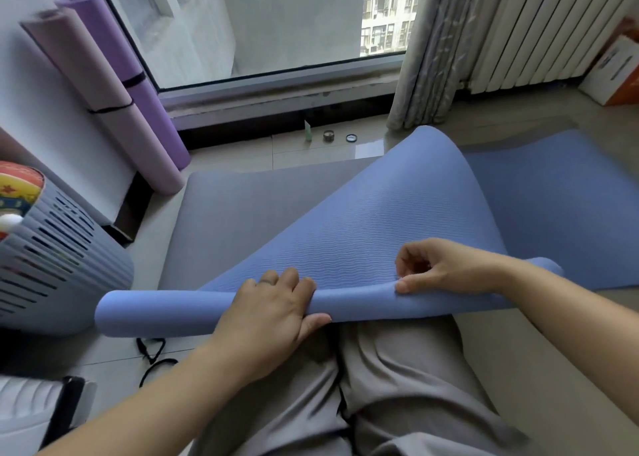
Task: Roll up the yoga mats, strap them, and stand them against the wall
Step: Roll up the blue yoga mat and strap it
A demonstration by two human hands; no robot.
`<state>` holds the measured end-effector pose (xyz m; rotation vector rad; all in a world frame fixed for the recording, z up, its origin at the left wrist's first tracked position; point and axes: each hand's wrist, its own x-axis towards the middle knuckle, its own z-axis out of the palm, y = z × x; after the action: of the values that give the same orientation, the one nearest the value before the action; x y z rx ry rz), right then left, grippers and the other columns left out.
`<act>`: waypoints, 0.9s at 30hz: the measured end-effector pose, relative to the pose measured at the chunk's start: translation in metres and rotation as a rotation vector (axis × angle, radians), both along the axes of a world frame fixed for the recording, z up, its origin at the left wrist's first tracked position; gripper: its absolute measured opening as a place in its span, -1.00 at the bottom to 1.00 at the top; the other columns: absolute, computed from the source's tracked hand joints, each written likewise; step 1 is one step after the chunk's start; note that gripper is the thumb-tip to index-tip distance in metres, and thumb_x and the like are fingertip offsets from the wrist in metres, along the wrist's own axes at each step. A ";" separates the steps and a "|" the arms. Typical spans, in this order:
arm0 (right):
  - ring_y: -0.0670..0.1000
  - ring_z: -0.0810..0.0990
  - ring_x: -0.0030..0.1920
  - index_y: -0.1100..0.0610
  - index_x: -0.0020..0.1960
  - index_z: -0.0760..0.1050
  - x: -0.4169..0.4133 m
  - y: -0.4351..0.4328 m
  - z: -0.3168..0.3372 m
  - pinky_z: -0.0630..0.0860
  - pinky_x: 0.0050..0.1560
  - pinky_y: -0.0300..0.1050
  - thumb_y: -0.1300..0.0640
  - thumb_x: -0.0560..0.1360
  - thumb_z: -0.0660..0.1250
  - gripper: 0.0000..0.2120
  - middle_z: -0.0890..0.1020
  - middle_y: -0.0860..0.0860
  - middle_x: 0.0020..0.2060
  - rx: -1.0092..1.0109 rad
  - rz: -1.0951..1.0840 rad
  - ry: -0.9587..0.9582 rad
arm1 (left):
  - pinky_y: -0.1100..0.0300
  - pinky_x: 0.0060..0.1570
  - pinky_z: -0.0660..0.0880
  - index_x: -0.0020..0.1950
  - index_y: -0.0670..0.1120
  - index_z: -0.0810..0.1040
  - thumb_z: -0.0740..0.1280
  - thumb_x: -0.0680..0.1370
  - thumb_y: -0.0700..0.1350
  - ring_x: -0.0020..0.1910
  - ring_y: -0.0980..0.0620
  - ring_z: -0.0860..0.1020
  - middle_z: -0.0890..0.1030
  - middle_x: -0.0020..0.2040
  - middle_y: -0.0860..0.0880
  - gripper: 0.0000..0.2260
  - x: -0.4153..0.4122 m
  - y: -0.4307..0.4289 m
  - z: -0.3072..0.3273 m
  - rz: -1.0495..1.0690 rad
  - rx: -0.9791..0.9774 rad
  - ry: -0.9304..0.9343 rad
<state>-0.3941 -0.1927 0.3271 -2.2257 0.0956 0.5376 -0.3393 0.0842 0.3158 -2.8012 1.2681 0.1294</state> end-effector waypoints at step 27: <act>0.02 0.57 0.01 -0.02 0.12 0.56 -0.023 0.047 0.004 0.42 -0.04 -0.10 -0.15 0.57 0.18 -0.71 0.62 -0.07 -0.06 -0.668 0.022 -0.524 | 0.21 -0.15 0.46 0.11 0.11 0.52 0.21 0.50 0.20 -0.10 0.09 0.54 0.54 -0.07 0.13 -0.71 0.030 0.014 -0.005 -0.194 -0.397 0.127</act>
<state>-0.4170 -0.1459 0.3312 -2.9468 -0.0308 -0.1121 -0.3096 0.0978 0.3108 -3.0033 1.7627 0.0488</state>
